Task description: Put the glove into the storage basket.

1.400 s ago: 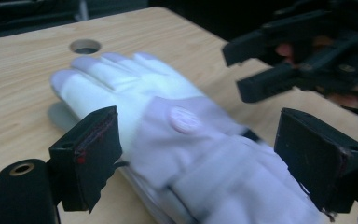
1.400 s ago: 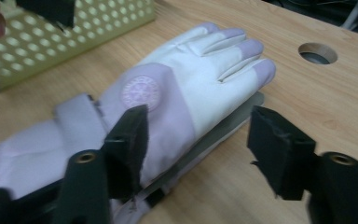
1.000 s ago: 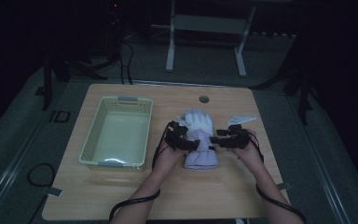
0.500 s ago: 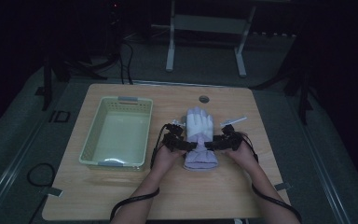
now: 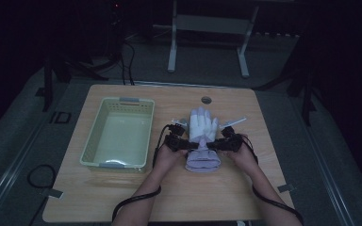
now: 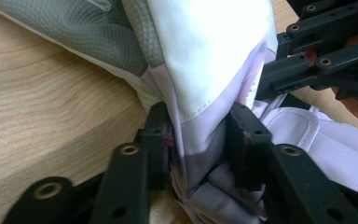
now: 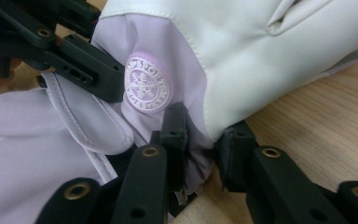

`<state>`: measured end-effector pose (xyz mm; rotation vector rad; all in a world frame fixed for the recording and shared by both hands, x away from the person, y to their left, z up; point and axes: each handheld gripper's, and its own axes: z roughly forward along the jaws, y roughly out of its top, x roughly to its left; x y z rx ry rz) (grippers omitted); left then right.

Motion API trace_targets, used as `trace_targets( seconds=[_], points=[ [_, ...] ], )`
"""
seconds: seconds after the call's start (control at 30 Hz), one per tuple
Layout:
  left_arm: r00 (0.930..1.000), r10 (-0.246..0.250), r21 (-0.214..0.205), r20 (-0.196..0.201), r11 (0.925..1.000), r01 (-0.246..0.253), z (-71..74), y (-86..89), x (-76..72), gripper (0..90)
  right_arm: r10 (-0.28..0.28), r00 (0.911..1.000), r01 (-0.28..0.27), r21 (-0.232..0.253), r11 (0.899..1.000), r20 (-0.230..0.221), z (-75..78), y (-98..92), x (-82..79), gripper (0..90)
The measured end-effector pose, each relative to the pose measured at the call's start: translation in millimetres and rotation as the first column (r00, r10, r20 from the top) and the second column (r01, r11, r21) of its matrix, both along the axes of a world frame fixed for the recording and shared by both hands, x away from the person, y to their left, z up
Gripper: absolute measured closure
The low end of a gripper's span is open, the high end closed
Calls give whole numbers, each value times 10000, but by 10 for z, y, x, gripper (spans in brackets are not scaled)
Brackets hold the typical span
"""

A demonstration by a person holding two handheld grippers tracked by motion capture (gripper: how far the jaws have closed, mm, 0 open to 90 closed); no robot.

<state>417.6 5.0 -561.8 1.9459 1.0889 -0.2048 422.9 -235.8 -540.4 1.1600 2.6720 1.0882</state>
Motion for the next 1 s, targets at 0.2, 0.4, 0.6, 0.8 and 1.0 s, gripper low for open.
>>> trace_targets(
  seconds=[0.2, 0.4, 0.6, 0.8, 1.0],
  points=[
    [9987, -476, 188, 162, 9987, 473, 119, -20, -37, 714, -229, 9996, 227, 138, 9996, 172, 82, -29, -79, 793],
    [9962, -574, 256, 660, 9981, 558, 333, -2, -124, 722, -185, 9979, 176, 146, 9997, 614, 250, -20, -183, 803],
    [9906, -558, 610, 1248, 9970, 484, 583, 7, -196, 722, -309, 9915, 287, 196, 9994, 1265, 476, 22, -277, 804],
    [9850, -672, 798, 1592, 9953, 550, 827, 78, -244, 722, -391, 9892, 318, 536, 9981, 1415, 676, 59, -326, 805],
    [9855, -674, 712, 1558, 9958, 568, 1035, 245, -257, 722, -309, 9838, 225, 498, 9985, 1763, 887, 205, -368, 805]
  ],
)
